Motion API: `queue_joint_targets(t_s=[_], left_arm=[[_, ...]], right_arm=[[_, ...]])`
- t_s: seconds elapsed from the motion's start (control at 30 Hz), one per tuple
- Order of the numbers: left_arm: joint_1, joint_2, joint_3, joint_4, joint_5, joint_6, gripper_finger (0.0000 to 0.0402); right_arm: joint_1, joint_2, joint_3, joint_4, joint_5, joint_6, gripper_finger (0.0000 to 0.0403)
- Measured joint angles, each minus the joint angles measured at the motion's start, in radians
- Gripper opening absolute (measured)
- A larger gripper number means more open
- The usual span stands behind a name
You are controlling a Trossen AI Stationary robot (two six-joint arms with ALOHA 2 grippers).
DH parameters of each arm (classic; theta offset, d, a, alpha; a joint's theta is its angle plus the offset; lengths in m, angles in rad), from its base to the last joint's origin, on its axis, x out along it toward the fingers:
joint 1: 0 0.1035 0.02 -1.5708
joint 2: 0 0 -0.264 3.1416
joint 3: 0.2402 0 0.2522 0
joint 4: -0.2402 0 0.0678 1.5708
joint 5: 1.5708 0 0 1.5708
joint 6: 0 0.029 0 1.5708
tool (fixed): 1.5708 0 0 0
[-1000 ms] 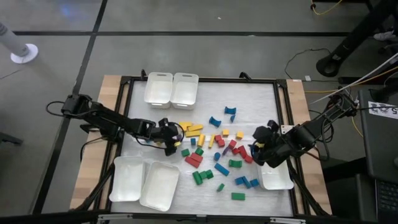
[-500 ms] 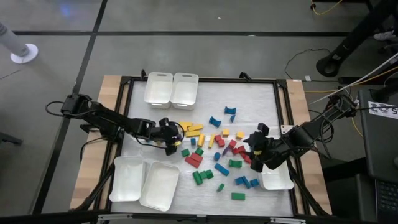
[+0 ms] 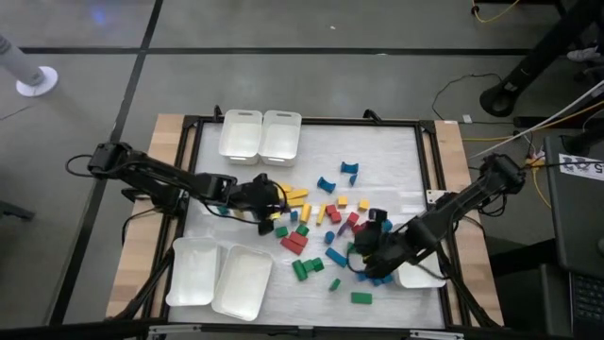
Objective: Sort blocks
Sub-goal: Put the purple block into the middle white bin
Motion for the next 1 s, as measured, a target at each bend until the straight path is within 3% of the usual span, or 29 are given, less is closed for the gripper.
queue_joint_targets(t_s=[0.27,0.33,0.5,0.67,1.0], left_arm=[[-0.108,-0.085,0.077,-0.055,0.356,-0.135,0.0048],[-0.169,-0.093,0.077,-0.060,0.401,-0.185,0.0052],[-0.344,-0.074,0.076,-0.064,0.408,-0.325,0.0050],[-0.476,-0.046,0.075,-0.073,0.323,-0.437,0.0057],[-0.544,-0.033,0.075,-0.211,0.299,-0.758,0.0068]], right_arm=[[0.001,0.076,0.000,0.217,-0.103,-0.186,0.0220],[0.001,0.081,0.000,0.259,-0.133,-0.221,0.0220],[0.001,0.084,0.000,0.327,-0.159,-0.284,0.0220],[0.000,0.084,0.000,0.358,-0.160,-0.316,0.0220],[0.000,0.084,0.000,0.364,-0.166,-0.314,0.0220]])
